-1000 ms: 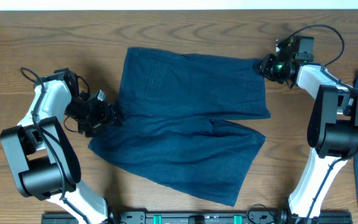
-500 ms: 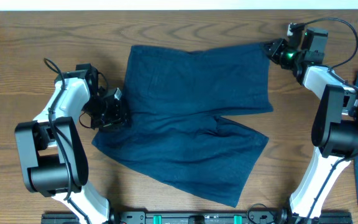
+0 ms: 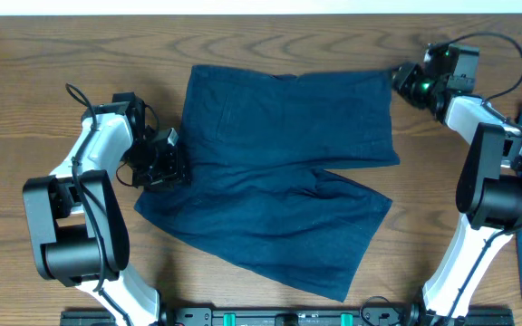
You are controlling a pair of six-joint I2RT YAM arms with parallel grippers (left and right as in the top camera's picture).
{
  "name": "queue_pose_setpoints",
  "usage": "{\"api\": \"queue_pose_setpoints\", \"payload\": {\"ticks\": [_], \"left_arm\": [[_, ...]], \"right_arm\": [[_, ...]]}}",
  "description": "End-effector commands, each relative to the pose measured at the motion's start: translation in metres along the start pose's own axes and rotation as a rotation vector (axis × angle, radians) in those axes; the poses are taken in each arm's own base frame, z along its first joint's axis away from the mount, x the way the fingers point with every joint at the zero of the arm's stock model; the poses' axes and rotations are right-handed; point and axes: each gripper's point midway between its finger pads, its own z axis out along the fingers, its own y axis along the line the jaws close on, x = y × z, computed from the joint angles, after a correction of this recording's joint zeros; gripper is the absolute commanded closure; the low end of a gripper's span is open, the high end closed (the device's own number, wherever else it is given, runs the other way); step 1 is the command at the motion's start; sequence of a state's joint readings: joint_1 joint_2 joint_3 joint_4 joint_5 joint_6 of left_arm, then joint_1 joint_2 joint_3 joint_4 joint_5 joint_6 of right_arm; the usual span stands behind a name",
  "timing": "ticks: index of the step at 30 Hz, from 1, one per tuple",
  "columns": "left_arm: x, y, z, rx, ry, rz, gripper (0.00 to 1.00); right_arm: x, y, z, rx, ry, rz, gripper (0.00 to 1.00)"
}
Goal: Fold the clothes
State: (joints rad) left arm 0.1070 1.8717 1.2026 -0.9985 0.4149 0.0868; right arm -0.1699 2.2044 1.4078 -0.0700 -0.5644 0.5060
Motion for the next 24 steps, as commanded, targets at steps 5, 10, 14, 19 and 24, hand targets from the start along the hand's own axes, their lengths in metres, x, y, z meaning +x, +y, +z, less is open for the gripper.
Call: {"api": "queue_pose_setpoints", "payload": {"ticks": [5,10,14,19,24], "left_arm": [[0.003,0.000,-0.003,-0.009,-0.007,0.022,0.56],[0.003,0.000,-0.003,-0.009,-0.007,0.023,0.56],[0.001,0.000,-0.003,-0.010,-0.015,0.026,0.55],[0.000,0.000,-0.003,-0.010,-0.021,0.028,0.55],[-0.001,0.000,-0.003,-0.010,-0.023,0.029,0.55]], "right_arm": [[0.017,0.007,0.009,-0.006,0.054,-0.153,0.64],[0.013,0.018,0.007,-0.070,0.044,-0.172,0.70],[0.007,0.025,0.002,-0.140,0.035,-0.184,0.86],[-0.033,0.040,-0.008,-0.211,-0.100,-0.082,0.99],[-0.078,0.039,-0.018,-0.183,-0.295,0.036,0.99]]}}
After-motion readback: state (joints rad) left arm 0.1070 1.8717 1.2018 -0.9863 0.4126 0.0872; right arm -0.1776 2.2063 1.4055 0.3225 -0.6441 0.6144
